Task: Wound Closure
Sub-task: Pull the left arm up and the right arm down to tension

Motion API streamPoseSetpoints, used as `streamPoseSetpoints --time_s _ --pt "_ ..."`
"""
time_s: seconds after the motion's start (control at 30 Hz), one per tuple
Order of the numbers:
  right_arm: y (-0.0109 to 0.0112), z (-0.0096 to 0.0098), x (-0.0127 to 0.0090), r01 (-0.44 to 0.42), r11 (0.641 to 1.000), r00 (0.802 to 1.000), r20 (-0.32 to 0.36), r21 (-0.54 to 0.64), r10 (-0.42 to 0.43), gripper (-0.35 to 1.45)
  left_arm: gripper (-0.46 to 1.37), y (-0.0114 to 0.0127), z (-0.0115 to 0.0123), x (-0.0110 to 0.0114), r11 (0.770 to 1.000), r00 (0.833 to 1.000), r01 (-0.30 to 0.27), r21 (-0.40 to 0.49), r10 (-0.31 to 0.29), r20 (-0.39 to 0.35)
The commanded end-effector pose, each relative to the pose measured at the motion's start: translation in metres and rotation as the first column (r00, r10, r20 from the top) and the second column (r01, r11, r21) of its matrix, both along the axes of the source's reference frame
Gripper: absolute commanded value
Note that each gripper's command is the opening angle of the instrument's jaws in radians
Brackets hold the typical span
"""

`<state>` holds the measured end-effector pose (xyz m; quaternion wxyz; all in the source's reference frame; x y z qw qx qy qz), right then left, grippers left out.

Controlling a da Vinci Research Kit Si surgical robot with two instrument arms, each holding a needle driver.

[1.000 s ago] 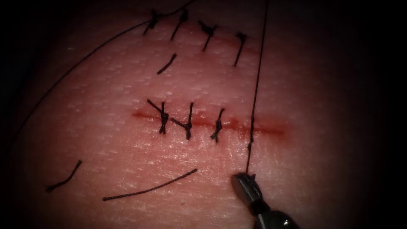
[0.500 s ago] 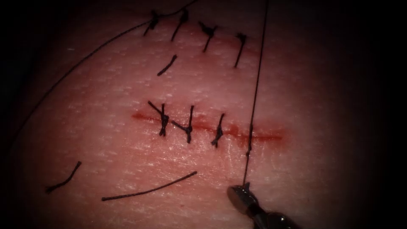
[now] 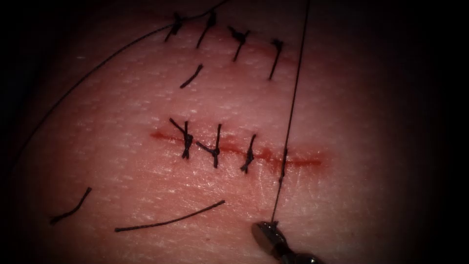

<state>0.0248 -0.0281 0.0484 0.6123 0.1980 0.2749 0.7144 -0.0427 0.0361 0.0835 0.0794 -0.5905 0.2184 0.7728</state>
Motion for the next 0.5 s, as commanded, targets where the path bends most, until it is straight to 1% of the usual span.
streamPoseSetpoints --time_s 0.03,0.23,0.5 --pt "0.0002 0.0 0.0 -0.008 1.0 1.0 0.0 -0.008 0.008 -0.35 -0.35 -0.0001 0.0 0.0 1.0 1.0 -0.004 -0.004 0.004 -0.003" --pt "0.0013 -0.0001 -0.0001 -0.029 0.999 1.0 0.008 -0.025 0.029 -0.35 -0.35 -0.0005 -0.0003 0.0001 1.0 1.0 -0.01 -0.004 0.01 0.001" --pt "0.0012 -0.0003 0.0 -0.04 0.999 0.999 0.002 -0.03 0.04 -0.35 -0.35 -0.0014 -0.0008 0.0005 1.0 1.0 -0.012 -0.004 0.012 0.002"
